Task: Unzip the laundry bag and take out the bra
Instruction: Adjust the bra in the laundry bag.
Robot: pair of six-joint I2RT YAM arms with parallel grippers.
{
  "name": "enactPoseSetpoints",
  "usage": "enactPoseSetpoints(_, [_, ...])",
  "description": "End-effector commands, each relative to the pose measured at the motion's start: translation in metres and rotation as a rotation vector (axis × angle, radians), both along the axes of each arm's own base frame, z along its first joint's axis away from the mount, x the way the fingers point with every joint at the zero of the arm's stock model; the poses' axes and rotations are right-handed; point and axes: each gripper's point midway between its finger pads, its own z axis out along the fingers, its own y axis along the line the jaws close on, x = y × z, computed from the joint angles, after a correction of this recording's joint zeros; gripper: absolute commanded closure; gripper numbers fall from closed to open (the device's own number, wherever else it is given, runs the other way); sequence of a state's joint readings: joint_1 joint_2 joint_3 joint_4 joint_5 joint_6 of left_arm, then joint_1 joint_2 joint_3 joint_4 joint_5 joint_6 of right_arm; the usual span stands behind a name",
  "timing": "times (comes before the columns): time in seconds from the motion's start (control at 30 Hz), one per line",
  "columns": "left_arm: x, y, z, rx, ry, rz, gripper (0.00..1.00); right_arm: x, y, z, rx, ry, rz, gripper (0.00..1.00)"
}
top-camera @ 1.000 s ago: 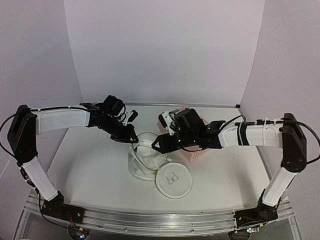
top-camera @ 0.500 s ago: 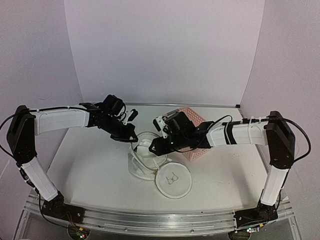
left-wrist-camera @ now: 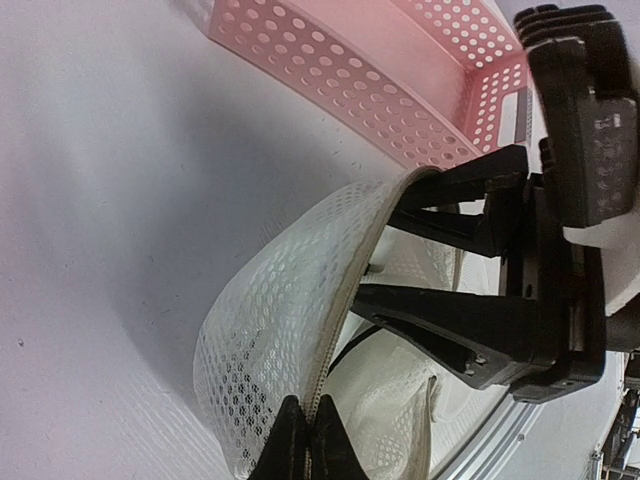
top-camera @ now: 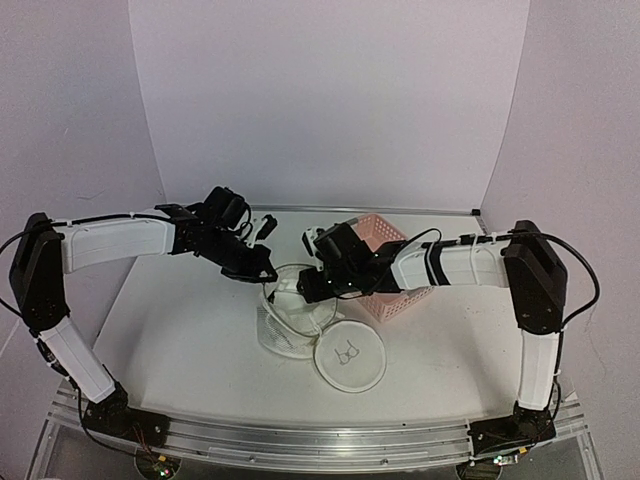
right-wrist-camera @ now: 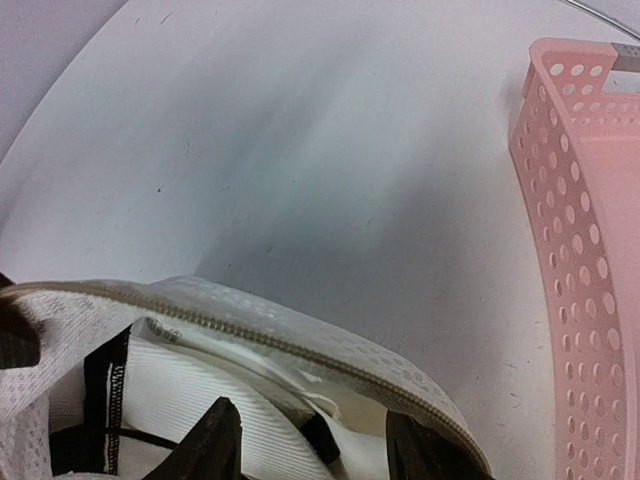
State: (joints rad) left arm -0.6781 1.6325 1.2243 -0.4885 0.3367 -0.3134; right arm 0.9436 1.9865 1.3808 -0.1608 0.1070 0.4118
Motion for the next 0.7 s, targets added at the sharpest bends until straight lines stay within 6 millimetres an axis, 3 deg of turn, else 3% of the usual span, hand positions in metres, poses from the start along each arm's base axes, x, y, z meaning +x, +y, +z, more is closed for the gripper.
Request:
enactPoseSetpoints(0.0, [0.001,-0.003,0.035,-0.057,-0.083,-0.015,1.00,0.008,0.010,0.009,0.005,-0.041,0.006,0.48])
enactPoseSetpoints(0.17, [0.001,-0.003,0.035,-0.058,-0.084,-0.018,1.00,0.002,0.018,-0.003,-0.004,-0.018,0.056,0.43])
enactPoseSetpoints(0.43, [0.001,-0.002,0.034,-0.051,-0.083,-0.016,1.00,-0.008,0.024,-0.017,-0.010,0.013,0.097,0.44])
enactPoseSetpoints(0.5, [0.001,-0.002,0.034,-0.051,-0.083,-0.016,1.00,-0.010,0.023,-0.020,-0.015,0.018,0.100,0.49])
enactPoseSetpoints(0.67, [0.001,-0.002,0.033,-0.048,-0.082,-0.014,1.00,-0.019,0.025,-0.024,-0.020,0.030,0.127,0.73])
